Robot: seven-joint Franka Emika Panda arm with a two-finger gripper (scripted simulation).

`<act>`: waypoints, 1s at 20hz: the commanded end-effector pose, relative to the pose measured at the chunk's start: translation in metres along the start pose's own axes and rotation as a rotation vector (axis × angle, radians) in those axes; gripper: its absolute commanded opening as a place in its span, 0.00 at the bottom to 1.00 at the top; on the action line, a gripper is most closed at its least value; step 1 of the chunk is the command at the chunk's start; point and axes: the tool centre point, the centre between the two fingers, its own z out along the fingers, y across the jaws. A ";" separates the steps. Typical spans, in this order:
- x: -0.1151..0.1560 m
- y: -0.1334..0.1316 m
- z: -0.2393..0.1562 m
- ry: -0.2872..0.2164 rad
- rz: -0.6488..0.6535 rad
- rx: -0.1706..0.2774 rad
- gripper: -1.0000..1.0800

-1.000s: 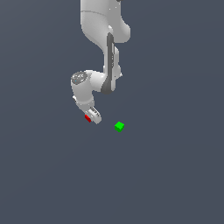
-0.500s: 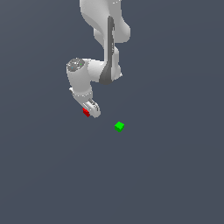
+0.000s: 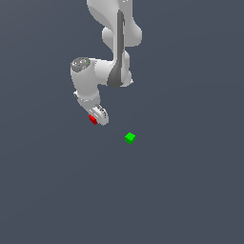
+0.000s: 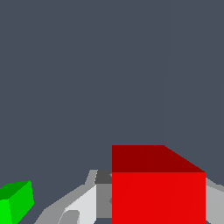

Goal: Stack the red cube on top of the green cube.

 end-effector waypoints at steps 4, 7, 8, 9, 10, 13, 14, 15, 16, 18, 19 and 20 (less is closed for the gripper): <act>-0.005 -0.008 0.003 0.000 0.000 0.000 0.00; -0.012 -0.020 0.007 0.000 0.000 0.000 0.00; -0.015 -0.025 0.009 -0.001 0.000 0.000 0.00; -0.018 -0.031 0.011 -0.001 0.000 0.000 0.00; -0.022 -0.038 0.013 -0.001 0.000 0.000 0.00; -0.035 -0.062 0.021 -0.001 0.000 0.001 0.00; -0.040 -0.071 0.024 -0.001 0.000 0.001 0.00; -0.046 -0.081 0.027 -0.001 0.000 0.001 0.00; -0.051 -0.091 0.031 -0.001 0.000 0.001 0.00; -0.061 -0.109 0.037 -0.001 0.000 0.001 0.00; -0.066 -0.118 0.040 -0.001 0.000 0.001 0.00; -0.070 -0.126 0.043 -0.001 0.000 0.001 0.00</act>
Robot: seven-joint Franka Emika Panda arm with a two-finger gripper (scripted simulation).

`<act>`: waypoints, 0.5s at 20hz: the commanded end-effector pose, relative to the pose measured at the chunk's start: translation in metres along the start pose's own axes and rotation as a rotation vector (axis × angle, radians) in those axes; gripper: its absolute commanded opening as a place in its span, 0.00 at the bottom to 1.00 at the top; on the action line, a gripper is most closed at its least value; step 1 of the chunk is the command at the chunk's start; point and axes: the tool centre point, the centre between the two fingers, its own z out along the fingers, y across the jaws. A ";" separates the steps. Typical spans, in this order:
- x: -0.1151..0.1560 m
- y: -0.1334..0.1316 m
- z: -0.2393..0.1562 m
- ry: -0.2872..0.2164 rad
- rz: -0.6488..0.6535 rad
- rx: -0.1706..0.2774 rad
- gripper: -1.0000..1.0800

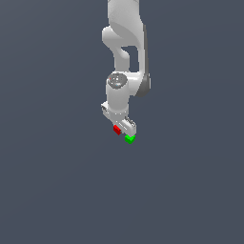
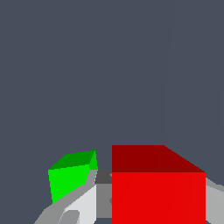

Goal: Stack the red cube on top of the green cube.

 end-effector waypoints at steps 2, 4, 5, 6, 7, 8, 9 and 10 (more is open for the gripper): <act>-0.014 -0.027 0.009 0.001 0.001 0.001 0.00; -0.019 -0.039 0.013 0.001 0.001 0.001 0.00; -0.022 -0.044 0.014 0.001 0.001 0.001 0.00; -0.023 -0.048 0.016 0.001 0.001 0.001 0.00; -0.025 -0.052 0.017 0.001 0.001 0.000 0.00; -0.026 -0.055 0.018 0.001 0.001 0.000 0.00; -0.027 -0.057 0.018 0.001 0.001 0.000 0.00; -0.028 -0.058 0.019 0.001 0.001 0.000 0.00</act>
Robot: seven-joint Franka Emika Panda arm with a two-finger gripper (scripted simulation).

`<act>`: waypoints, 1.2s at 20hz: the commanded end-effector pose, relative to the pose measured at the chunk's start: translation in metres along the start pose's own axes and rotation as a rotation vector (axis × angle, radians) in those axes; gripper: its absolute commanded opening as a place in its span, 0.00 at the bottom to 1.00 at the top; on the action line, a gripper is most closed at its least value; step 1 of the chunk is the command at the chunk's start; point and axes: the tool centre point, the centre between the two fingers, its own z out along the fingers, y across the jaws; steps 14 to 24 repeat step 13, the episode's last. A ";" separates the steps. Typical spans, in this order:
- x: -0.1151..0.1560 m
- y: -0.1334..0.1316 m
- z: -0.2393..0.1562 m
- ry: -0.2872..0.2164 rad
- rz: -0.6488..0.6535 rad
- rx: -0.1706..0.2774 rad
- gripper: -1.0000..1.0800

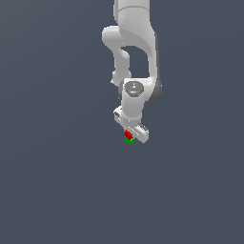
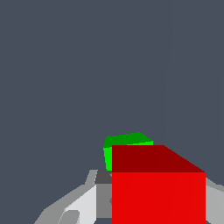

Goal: Stack the red cube on top of the green cube.

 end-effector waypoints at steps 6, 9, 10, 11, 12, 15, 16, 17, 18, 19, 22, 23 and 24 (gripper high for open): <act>0.000 -0.004 0.001 0.001 0.002 0.000 0.96; 0.000 -0.004 0.001 0.001 0.002 0.000 0.96; 0.000 -0.004 0.001 0.001 0.002 0.000 0.96; 0.000 -0.004 0.001 0.001 0.002 0.000 0.96; 0.000 -0.004 0.001 0.001 0.002 0.000 0.96; 0.000 -0.004 0.001 0.001 0.002 0.000 0.96; 0.000 -0.004 0.001 0.001 0.002 0.000 0.96; 0.000 -0.004 0.001 0.001 0.002 0.000 0.96; 0.000 -0.004 0.001 0.001 0.002 0.000 0.96; 0.000 -0.004 0.001 0.001 0.002 0.000 0.96; 0.000 -0.004 0.001 0.001 0.002 0.000 0.96; 0.000 -0.004 0.001 0.001 0.002 0.000 0.96; 0.000 -0.004 0.001 0.001 0.002 0.000 0.96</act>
